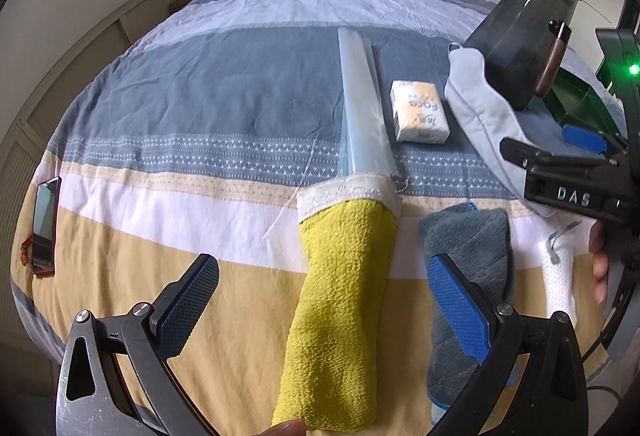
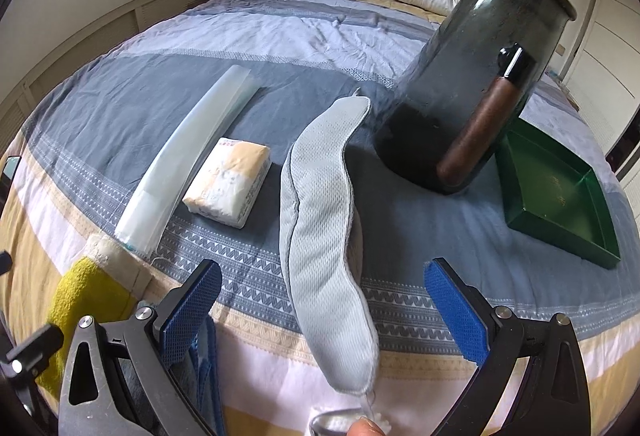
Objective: Organize soft objects
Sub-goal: 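Move left tool to the yellow towel while right tool approaches the white sleep mask, then close left gripper on yellow towel while right gripper closes on sleep mask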
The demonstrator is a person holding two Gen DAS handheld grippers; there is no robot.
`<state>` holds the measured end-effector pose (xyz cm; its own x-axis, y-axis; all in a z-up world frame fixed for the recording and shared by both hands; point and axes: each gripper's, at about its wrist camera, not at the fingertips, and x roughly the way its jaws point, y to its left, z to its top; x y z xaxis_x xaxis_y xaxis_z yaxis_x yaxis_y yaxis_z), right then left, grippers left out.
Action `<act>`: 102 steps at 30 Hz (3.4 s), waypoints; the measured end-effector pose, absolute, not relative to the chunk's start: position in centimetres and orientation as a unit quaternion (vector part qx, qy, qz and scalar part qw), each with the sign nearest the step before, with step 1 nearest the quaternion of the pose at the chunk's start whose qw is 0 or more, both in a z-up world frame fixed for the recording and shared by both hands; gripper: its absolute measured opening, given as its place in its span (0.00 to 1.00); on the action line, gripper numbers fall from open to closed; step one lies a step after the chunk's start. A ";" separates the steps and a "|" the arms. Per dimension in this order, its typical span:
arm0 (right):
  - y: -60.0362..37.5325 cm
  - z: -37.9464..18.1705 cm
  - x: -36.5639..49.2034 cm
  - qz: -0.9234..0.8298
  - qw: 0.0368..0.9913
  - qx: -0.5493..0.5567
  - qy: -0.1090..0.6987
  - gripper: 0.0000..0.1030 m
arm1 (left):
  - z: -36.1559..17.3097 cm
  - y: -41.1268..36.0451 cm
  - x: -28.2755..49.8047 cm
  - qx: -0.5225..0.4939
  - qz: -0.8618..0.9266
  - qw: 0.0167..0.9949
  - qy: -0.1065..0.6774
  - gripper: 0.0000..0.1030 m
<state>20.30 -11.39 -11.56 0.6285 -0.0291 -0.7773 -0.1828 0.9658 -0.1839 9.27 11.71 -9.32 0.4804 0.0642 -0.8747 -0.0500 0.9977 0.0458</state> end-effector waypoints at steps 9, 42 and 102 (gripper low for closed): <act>-11.2 -12.7 21.7 0.041 0.889 -0.131 0.436 1.00 | -11.2 12.0 9.1 0.000 0.029 0.848 0.530 0.99; -10.4 -17.2 27.2 0.050 0.863 -0.128 0.485 0.83 | -15.8 11.1 10.3 0.019 0.010 0.813 0.582 0.99; -10.0 -15.9 26.8 0.075 0.875 -0.127 0.461 0.13 | -14.1 11.9 10.8 0.057 -0.021 0.803 0.593 0.14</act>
<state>26.79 -9.98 -15.86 0.5629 0.0145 -0.8264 -0.2489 0.9564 -0.1528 10.82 11.89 -14.11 0.2967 0.0334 -0.9544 0.1022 0.9925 0.0665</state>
